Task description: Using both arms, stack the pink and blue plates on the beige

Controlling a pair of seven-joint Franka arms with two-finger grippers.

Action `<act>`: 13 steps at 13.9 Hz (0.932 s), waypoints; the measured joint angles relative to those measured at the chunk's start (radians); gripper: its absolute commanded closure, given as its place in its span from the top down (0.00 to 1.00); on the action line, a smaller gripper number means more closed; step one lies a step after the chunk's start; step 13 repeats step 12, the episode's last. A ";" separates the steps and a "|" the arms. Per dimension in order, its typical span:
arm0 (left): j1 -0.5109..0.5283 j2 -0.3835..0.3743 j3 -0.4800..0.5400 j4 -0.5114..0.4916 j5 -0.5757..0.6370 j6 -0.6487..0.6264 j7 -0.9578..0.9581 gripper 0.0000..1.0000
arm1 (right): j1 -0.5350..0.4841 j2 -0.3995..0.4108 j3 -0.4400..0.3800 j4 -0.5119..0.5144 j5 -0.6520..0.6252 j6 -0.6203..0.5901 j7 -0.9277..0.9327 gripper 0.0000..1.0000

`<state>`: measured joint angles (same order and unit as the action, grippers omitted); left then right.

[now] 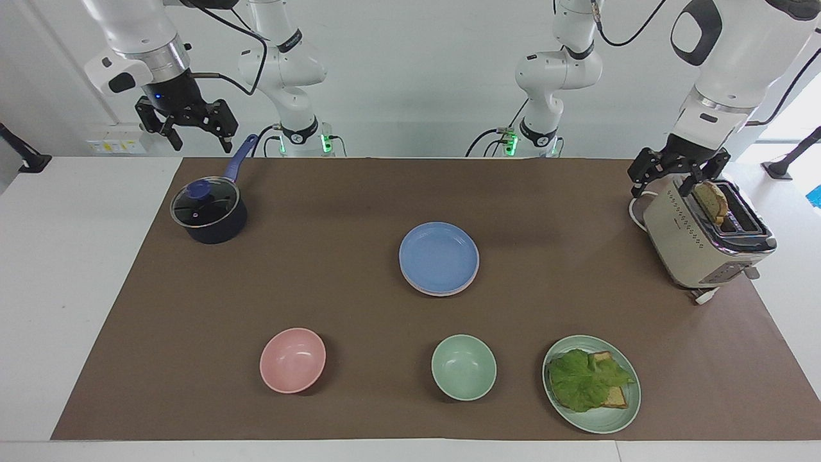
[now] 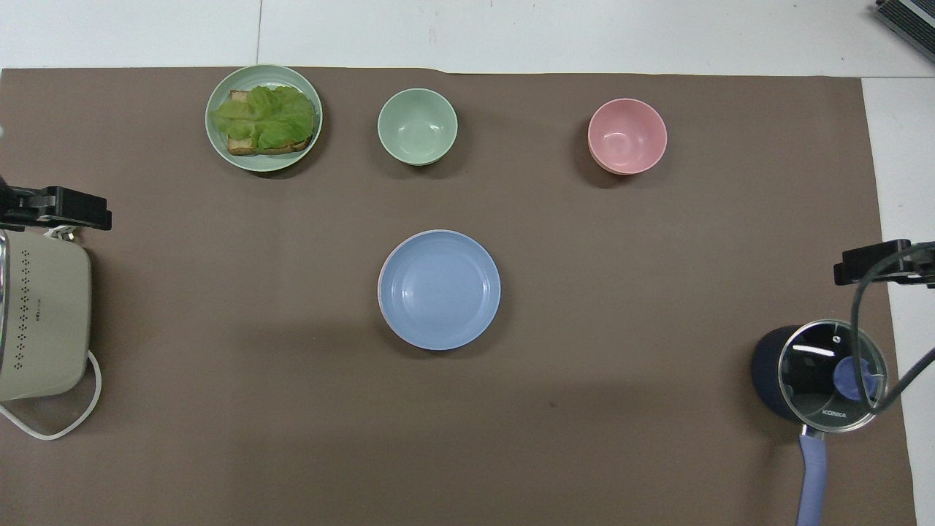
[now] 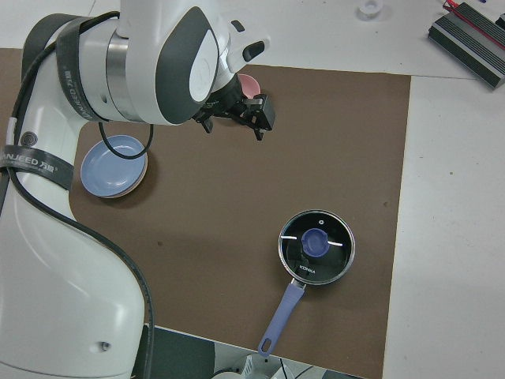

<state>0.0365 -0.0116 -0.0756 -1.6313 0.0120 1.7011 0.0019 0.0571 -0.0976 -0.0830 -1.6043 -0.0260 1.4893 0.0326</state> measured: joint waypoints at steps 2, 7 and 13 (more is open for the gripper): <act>0.000 0.000 0.000 0.000 0.000 0.000 0.000 1.00 | 0.000 0.000 0.000 0.000 0.000 0.000 -0.004 1.00; 0.000 0.000 0.000 0.000 0.000 0.000 0.000 1.00 | 0.000 0.000 0.000 -0.001 0.000 0.002 -0.022 1.00; 0.000 0.000 0.000 0.000 0.000 0.000 0.000 1.00 | 0.000 0.000 0.001 -0.004 0.000 0.001 -0.022 1.00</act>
